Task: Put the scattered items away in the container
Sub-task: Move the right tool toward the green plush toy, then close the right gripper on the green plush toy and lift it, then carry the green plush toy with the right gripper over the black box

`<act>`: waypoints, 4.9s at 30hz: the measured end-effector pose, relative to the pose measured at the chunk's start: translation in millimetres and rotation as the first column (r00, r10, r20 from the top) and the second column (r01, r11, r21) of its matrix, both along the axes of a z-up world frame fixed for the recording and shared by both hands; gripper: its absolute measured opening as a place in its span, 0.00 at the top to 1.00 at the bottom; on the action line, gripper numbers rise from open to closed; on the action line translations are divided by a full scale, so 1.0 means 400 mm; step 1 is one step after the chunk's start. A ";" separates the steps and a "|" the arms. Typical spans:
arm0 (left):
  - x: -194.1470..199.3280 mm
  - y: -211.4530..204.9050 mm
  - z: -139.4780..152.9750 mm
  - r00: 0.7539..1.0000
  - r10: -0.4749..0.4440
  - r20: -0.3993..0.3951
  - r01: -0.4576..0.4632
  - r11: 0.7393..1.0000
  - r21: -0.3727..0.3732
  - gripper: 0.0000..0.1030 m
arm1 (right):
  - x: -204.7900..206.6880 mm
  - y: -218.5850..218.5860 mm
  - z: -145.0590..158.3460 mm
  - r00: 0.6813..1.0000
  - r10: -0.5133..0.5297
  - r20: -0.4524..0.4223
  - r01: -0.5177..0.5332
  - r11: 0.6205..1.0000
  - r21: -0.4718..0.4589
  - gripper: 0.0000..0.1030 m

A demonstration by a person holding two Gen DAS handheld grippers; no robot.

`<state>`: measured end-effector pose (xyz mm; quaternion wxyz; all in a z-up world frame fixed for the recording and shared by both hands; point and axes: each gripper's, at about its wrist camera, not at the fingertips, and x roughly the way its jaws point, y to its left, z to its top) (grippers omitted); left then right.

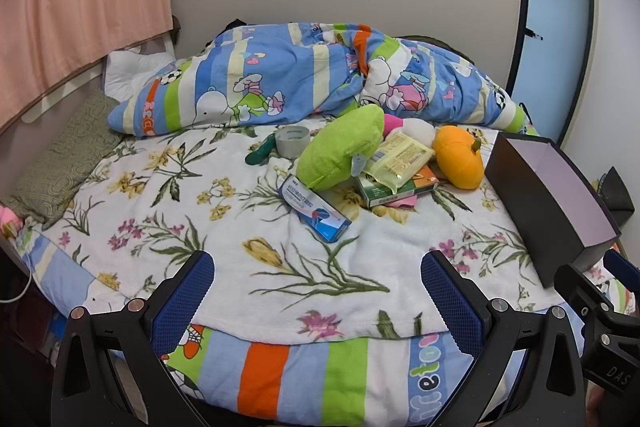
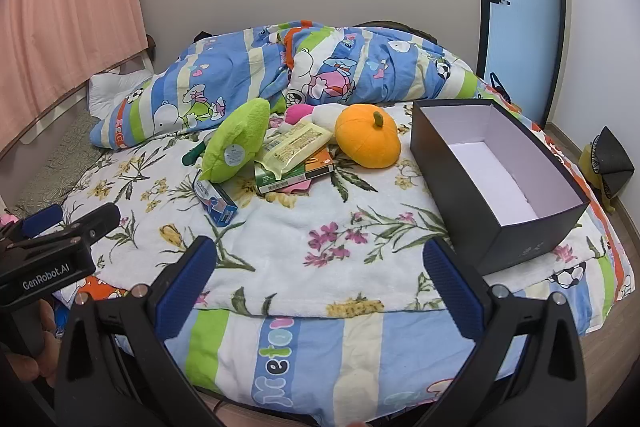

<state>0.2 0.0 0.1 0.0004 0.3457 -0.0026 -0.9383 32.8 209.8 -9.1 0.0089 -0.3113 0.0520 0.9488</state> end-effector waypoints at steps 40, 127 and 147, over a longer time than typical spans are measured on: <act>-0.028 -0.035 -0.055 0.999 -0.038 0.026 0.036 0.998 0.050 0.00 | -0.041 0.014 -0.048 0.998 0.015 0.066 -0.014 1.000 -0.015 0.00; -0.748 -0.218 -0.585 0.890 -0.282 0.358 -0.415 -0.177 0.892 0.21 | -0.964 -0.150 -0.322 0.878 0.441 0.186 -0.189 0.677 -0.711 0.34; -0.691 -0.205 -0.290 0.947 -0.270 0.172 -0.194 -0.057 0.979 0.45 | -0.779 -0.119 -0.086 0.922 0.387 0.032 -0.279 0.717 -0.638 0.49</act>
